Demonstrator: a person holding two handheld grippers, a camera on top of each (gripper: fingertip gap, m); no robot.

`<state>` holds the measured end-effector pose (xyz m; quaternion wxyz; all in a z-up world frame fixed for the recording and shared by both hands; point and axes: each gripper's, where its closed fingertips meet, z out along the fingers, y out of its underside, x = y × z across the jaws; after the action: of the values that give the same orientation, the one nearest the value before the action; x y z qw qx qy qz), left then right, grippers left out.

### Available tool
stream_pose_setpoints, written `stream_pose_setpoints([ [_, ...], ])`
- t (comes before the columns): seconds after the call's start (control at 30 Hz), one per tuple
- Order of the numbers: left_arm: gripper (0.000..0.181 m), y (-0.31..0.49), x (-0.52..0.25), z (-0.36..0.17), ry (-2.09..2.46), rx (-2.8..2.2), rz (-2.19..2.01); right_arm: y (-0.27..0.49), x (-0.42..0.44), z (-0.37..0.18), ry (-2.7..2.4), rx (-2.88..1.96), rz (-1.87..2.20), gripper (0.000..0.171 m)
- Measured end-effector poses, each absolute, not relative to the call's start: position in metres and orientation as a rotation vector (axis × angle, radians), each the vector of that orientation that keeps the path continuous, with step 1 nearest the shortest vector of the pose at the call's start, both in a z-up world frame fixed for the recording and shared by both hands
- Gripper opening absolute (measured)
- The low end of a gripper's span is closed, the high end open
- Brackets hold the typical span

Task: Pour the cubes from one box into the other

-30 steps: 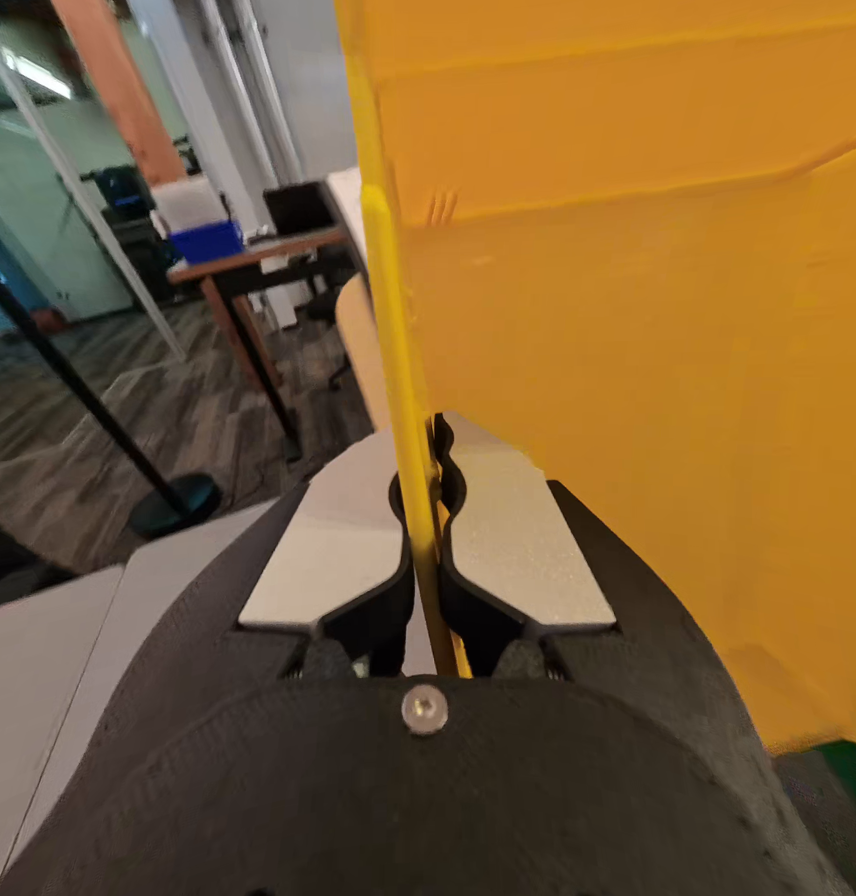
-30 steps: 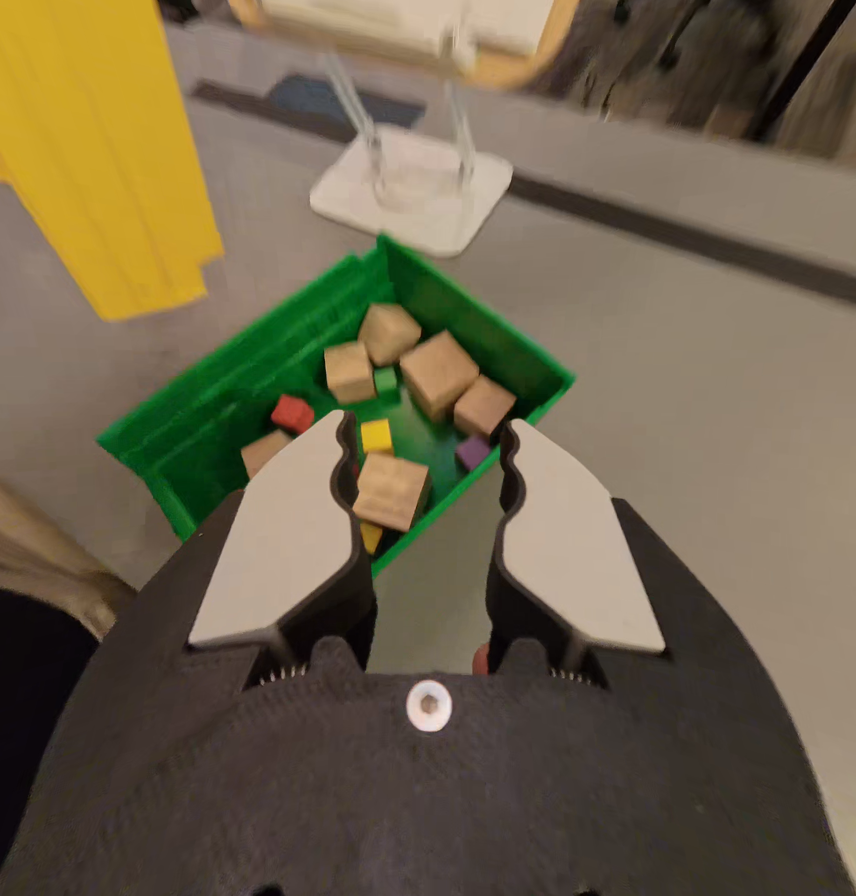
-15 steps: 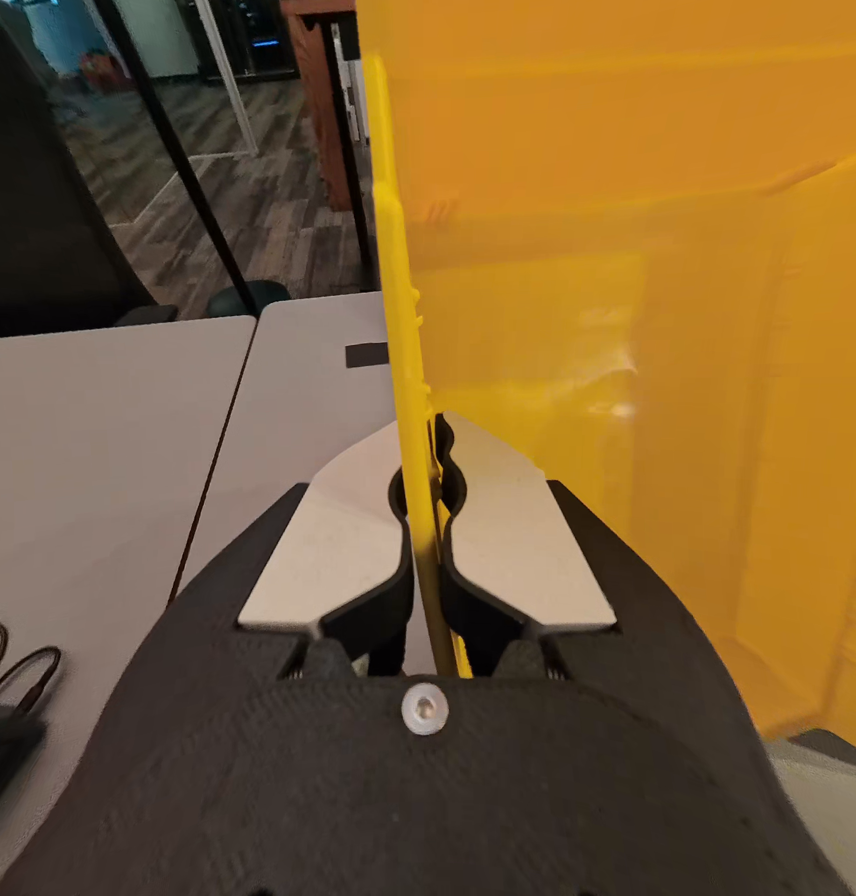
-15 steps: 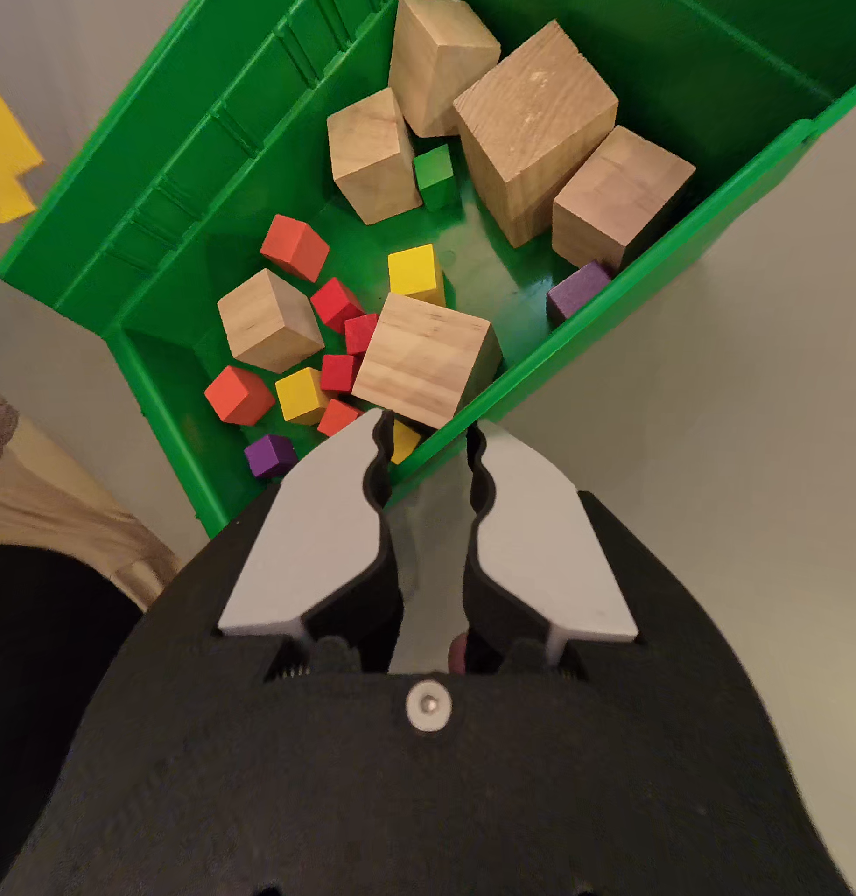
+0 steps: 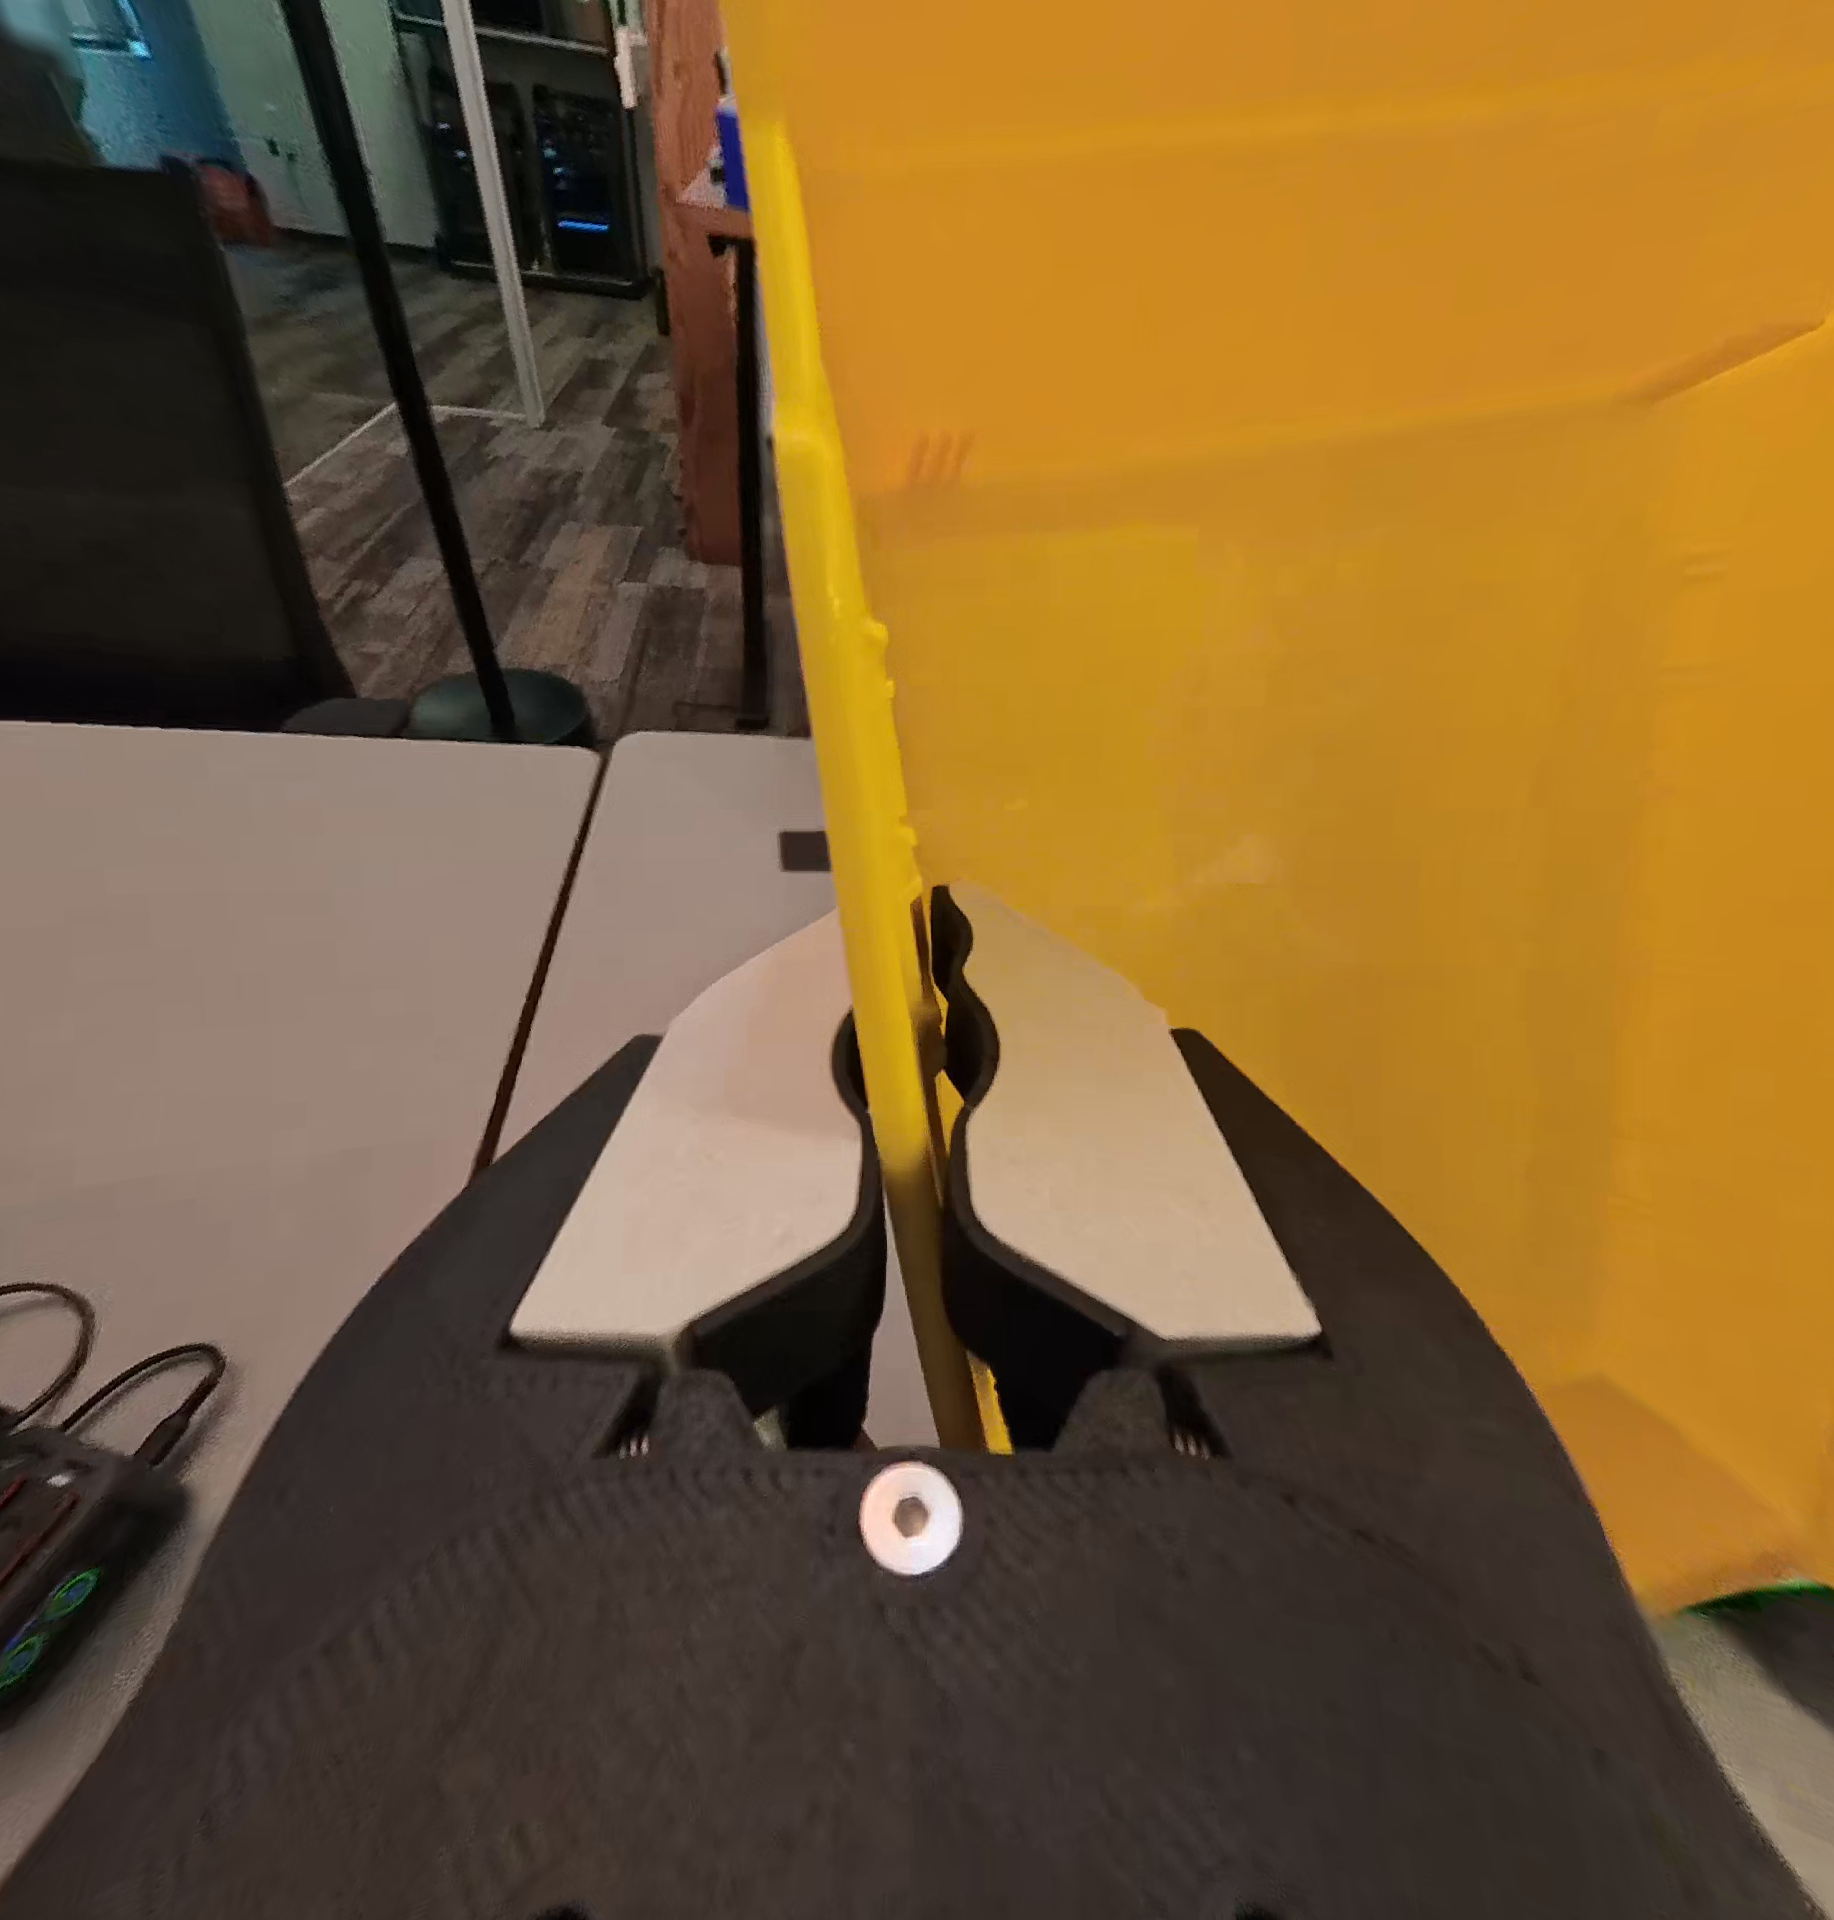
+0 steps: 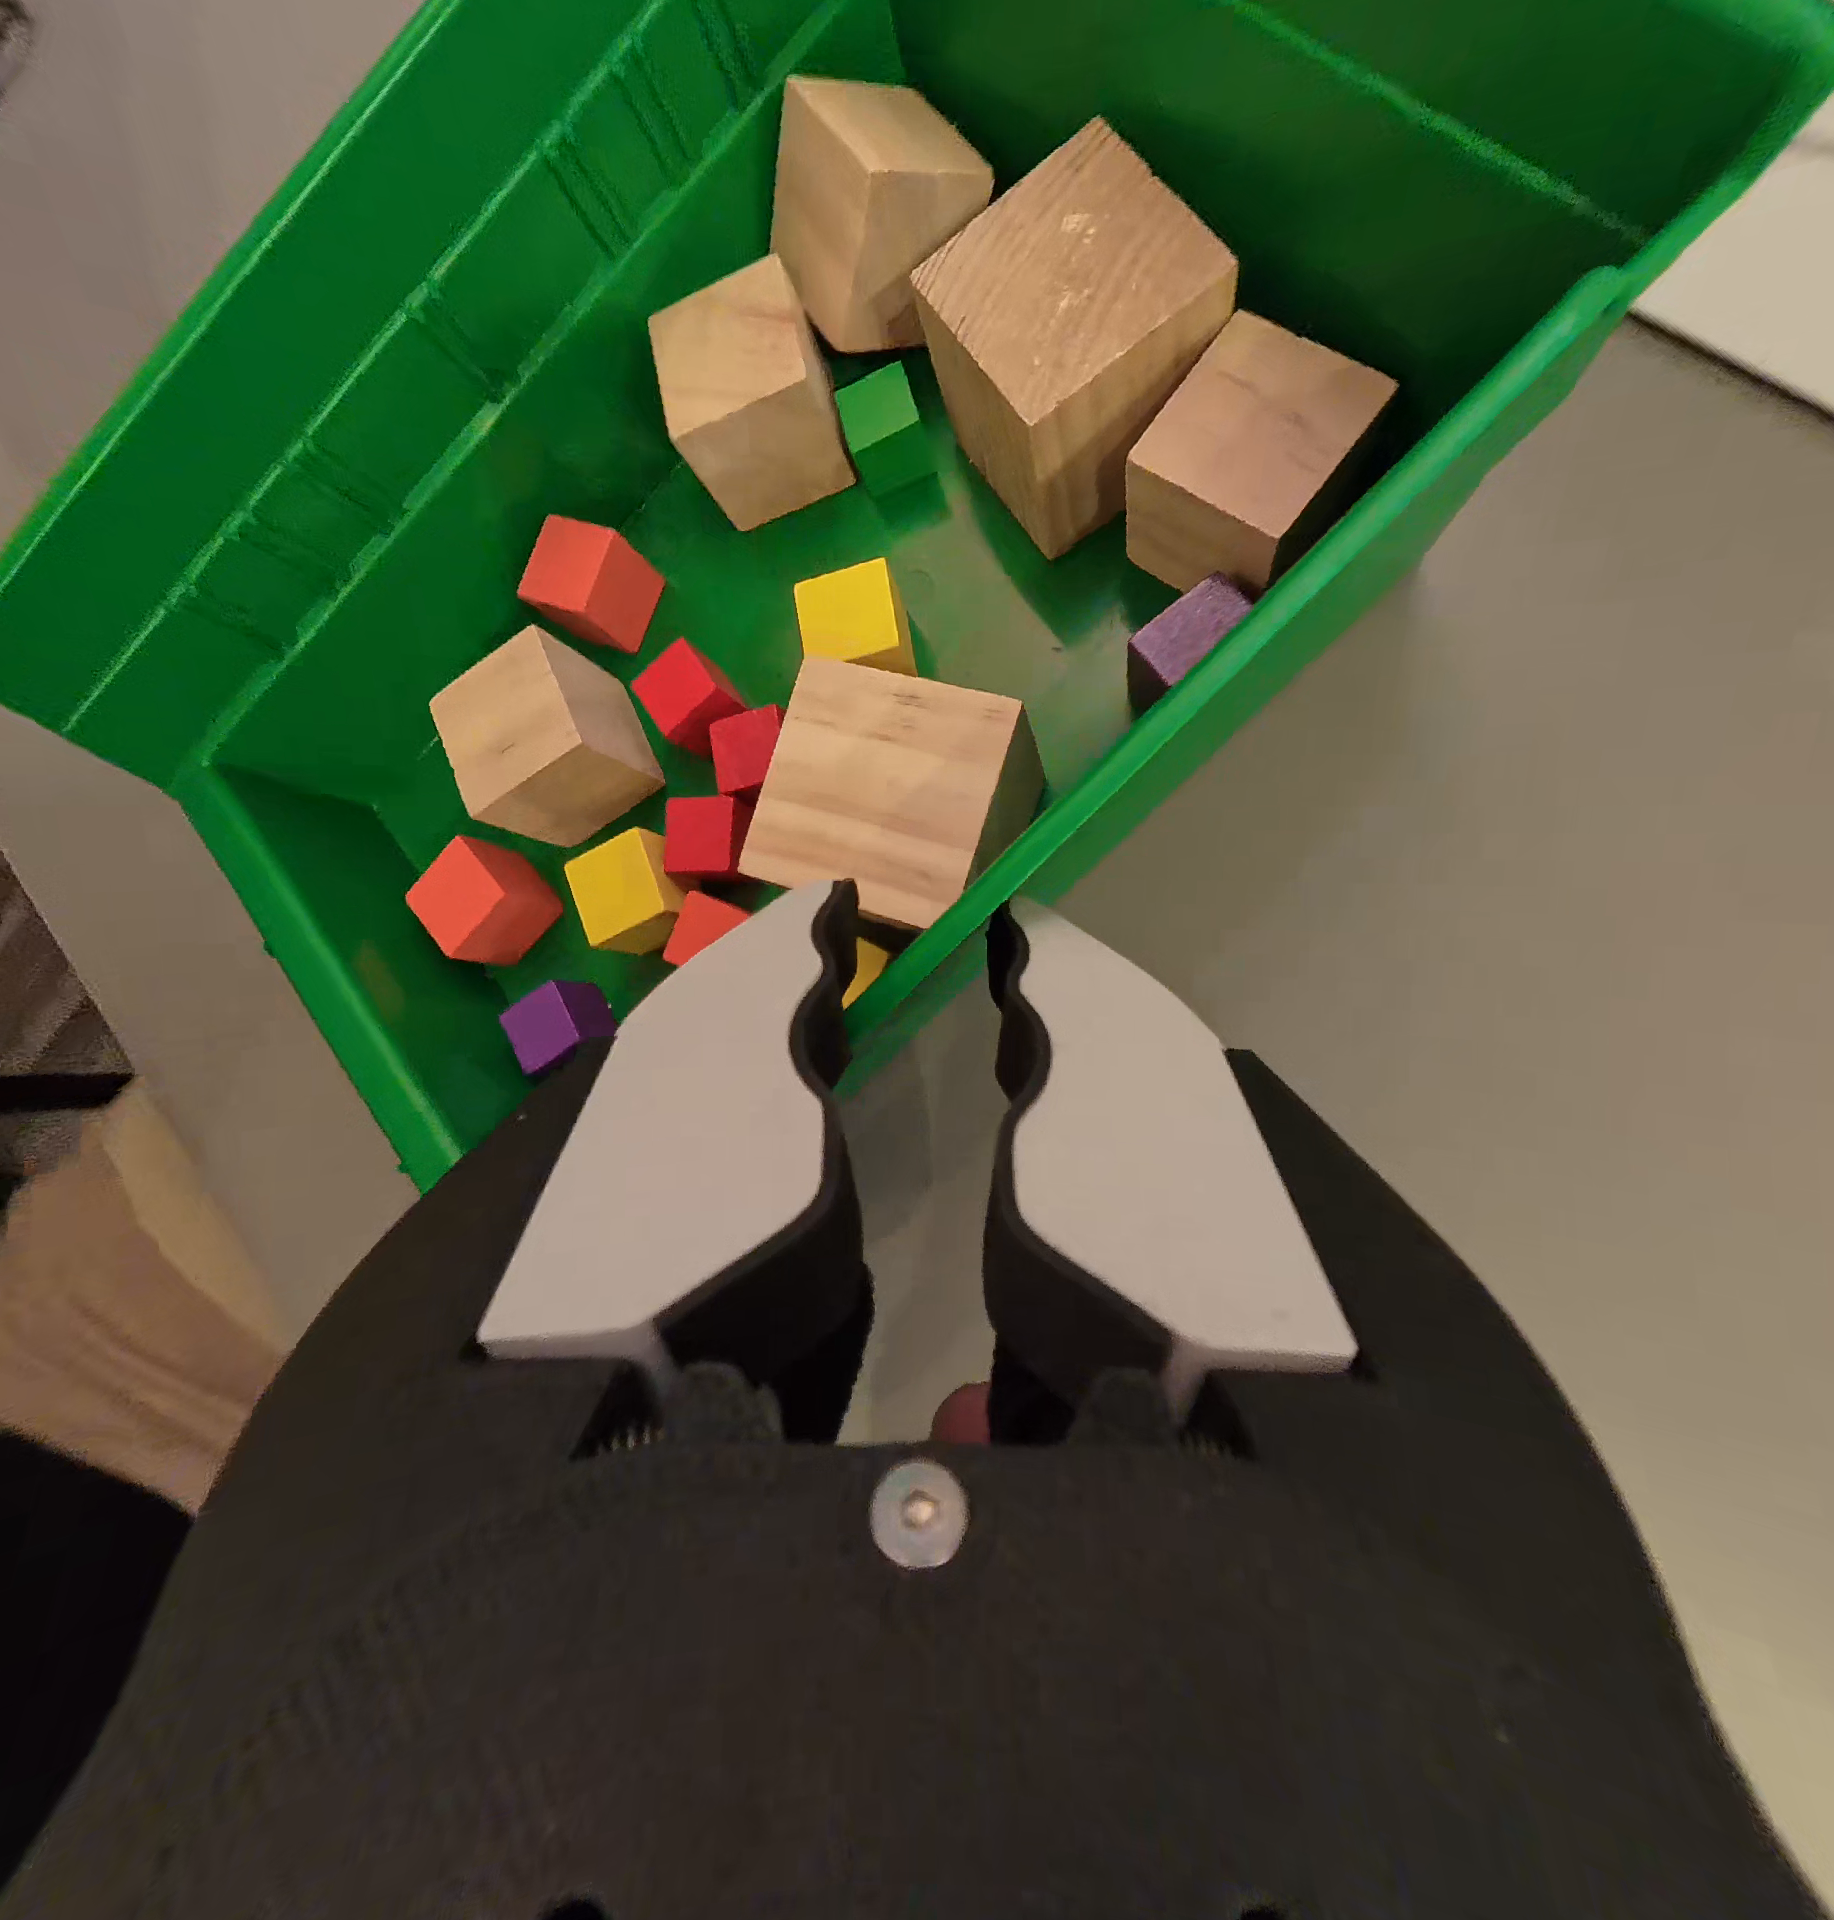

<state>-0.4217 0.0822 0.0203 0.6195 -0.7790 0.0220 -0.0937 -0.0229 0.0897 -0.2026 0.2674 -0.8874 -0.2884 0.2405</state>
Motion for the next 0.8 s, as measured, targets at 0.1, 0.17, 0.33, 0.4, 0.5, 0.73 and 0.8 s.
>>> stream_pose_setpoints([
  [0.1, 0.005, 0.070, -0.418, 0.040, 0.043, -1.756, -0.290, 0.098, -0.082, -0.202, -0.811, -2.344, 0.735, 0.021],
  [0.17, 0.005, 0.064, -0.412, 0.052, 0.052, -1.738, -0.305, 0.095, -0.116, -0.202, -0.854, -2.330, 0.820, 0.034],
  [0.33, 0.005, 0.061, -0.366, 0.056, 0.129, -1.774, -0.336, 0.092, -0.116, -0.162, -0.808, -2.209, 0.994, 0.050],
  [0.4, 0.005, 0.070, -0.329, 0.050, 0.205, -1.778, -0.403, 0.092, -0.087, -0.132, -0.752, -2.131, 1.042, 0.048],
  [0.5, 0.005, 0.088, -0.258, 0.029, 0.316, -1.823, -0.527, 0.090, -0.021, -0.095, -0.680, -2.077, 1.049, 0.045],
  [0.73, 0.005, 0.125, -0.074, -0.043, 0.565, -2.009, -0.728, 0.089, 0.179, -0.045, -0.405, -2.127, 0.670, 0.047],
  [0.8, 0.005, 0.127, -0.025, -0.072, 0.620, -2.057, -0.770, 0.086, 0.224, -0.020, -0.297, -2.067, 0.591, 0.044],
])
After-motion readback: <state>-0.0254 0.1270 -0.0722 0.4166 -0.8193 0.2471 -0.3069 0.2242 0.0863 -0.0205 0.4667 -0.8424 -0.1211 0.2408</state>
